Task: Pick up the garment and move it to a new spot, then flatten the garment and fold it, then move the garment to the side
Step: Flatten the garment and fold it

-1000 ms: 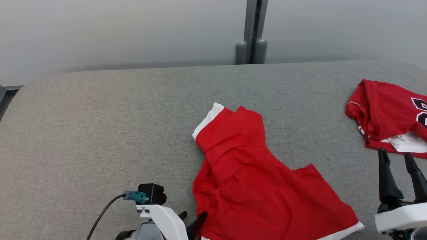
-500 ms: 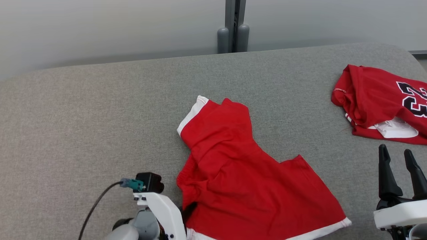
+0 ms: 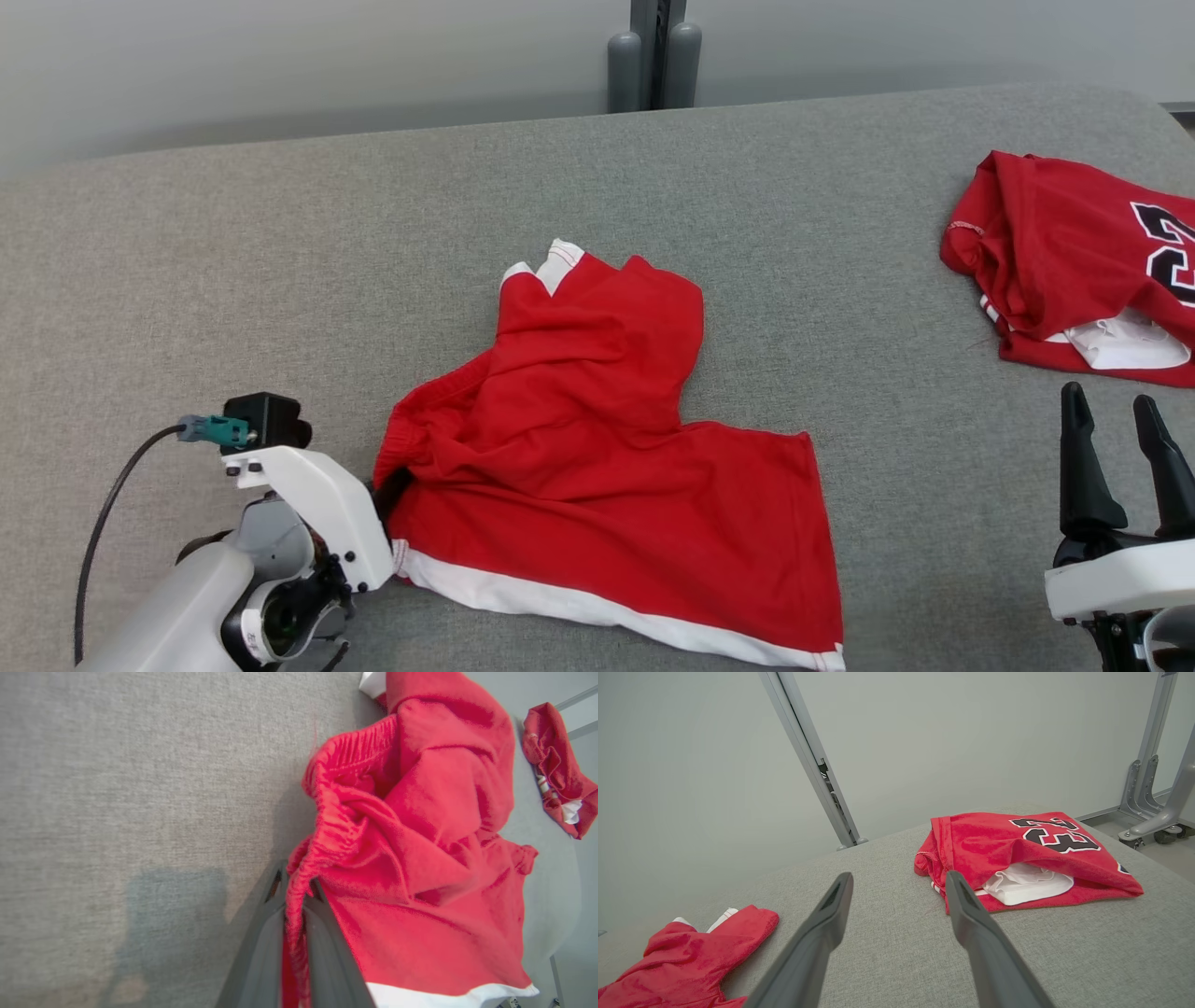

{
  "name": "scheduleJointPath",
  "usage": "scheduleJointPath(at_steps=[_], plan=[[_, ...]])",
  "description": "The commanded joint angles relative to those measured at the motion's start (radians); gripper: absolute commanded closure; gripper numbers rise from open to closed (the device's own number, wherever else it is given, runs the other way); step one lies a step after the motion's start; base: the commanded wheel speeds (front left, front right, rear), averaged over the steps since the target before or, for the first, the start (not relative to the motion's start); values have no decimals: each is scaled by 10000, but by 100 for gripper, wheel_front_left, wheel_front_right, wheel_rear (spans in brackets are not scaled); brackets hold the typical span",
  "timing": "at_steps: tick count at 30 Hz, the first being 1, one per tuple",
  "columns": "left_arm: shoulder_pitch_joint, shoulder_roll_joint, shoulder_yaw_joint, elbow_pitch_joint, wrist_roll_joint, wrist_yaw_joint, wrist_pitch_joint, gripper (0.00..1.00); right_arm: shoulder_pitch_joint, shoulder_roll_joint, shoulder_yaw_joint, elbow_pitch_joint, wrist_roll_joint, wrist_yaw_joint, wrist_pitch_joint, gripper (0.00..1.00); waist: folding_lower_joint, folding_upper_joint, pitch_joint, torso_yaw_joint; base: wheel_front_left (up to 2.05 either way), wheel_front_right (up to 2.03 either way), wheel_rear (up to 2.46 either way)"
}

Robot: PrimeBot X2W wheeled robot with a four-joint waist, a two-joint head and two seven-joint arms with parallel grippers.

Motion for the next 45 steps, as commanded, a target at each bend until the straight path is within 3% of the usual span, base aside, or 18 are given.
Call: scheduleJointPath(at_steps=[1, 3, 4, 5, 6, 11, 16, 25, 30, 34, 39, 45], plan=[[-141, 97, 76, 75, -112, -59, -23, 100, -121, -42, -3, 41, -70, 8, -50, 0, 0, 0, -16, 0, 0, 0, 0], [4, 151, 149, 222, -198, -166, -28, 100, -68, -43, -22, 81, -103, 8, -47, 0, 0, 0, -118, 20, 0, 0, 0], [86, 197, 207, 288, -229, -191, -82, 76, -29, -43, -51, 97, -115, 8, -39, 0, 0, 0, -172, 43, 0, 0, 0], [172, 260, 220, 352, -236, -193, -115, 18, -1, -43, -78, 122, -114, 8, -28, 0, 0, 0, -234, 67, 0, 0, 0], [266, 301, 214, 394, -219, -213, -163, 0, 35, -41, -101, 148, -141, 8, -18, 0, 0, 0, -322, 94, 0, 0, 0], [624, 548, 383, -21, 107, -143, -1009, 0, 226, -44, -64, 174, -267, 8, 44, 0, 0, 0, -852, 258, 0, 0, 0], [1082, 1001, 572, -1291, 896, 135, -2364, 0, 516, -41, -47, 13, -390, 8, 37, 0, 0, 0, -1417, 527, 0, 0, 0], [1730, 1567, 1144, -3539, 2611, 1514, -4824, 0, 840, -60, -34, -693, -567, 8, -343, 0, 0, 0, -2031, 952, 0, 0, 0], [2093, 1695, 1239, -4041, 3353, 2012, -5406, 0, 897, -251, 198, -911, -674, 8, -722, 0, 0, 0, -2098, 1049, 0, 0, 0], [2650, 1469, 1339, -4279, 4173, 2428, -5668, 0, 1182, -378, 495, -1037, -845, 8, -1033, 0, 0, 0, -2144, 1135, 0, 0, 0], [3436, 662, 1898, -4325, 4835, 2159, -5728, 0, 1611, -483, 781, -929, -1084, 8, -1287, 0, 0, 0, -2191, 1283, 0, 0, 0], [4180, -229, 2548, -3771, 5622, 1367, -5721, 0, 1841, -437, 1040, -619, -1312, 8, -1500, 0, 0, 0, -2186, 1299, 0, 0, 0]])
